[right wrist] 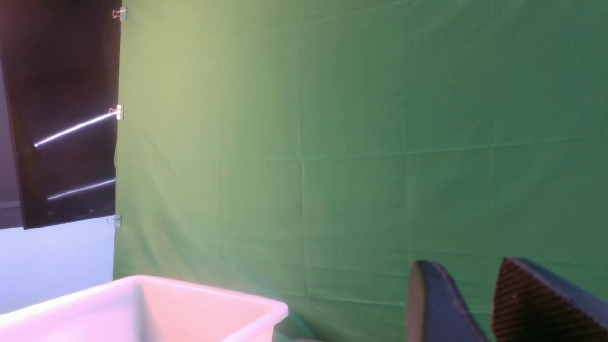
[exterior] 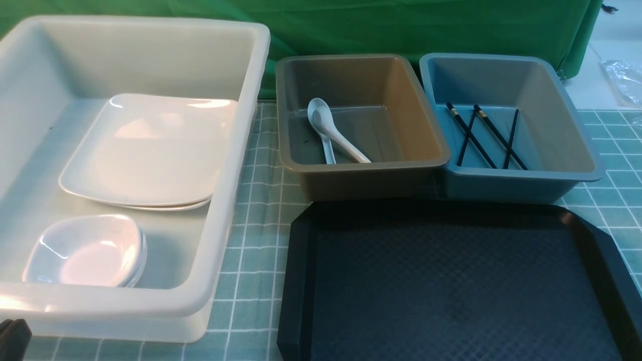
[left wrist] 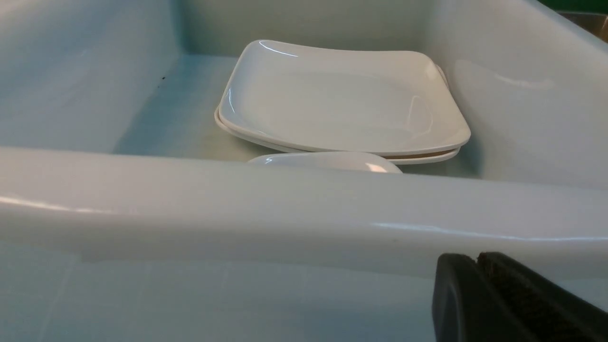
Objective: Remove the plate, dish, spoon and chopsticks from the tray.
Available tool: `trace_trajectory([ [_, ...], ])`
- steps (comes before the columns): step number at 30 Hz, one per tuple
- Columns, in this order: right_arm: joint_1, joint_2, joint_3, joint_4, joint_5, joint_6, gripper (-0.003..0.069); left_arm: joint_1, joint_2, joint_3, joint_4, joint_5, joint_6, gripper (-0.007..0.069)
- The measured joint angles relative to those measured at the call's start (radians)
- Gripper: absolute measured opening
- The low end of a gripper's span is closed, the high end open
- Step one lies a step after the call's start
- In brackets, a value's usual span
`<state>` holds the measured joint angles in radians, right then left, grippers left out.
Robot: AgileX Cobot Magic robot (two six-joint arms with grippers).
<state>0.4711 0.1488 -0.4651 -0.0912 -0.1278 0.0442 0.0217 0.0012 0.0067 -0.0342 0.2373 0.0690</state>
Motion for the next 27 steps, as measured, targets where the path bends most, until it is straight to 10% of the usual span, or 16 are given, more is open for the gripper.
trace_trajectory([
  [13, -0.014, -0.002, 0.001, 0.0, 0.119, -0.044, 0.0239, 0.0, 0.0, 0.0, 0.0, 0.0, 0.0, 0.0017],
  [27, -0.47, -0.064, 0.448, 0.001, 0.309, -0.129, 0.0239, 0.0, 0.0, 0.0, 0.0, 0.002, 0.0, 0.0017],
])
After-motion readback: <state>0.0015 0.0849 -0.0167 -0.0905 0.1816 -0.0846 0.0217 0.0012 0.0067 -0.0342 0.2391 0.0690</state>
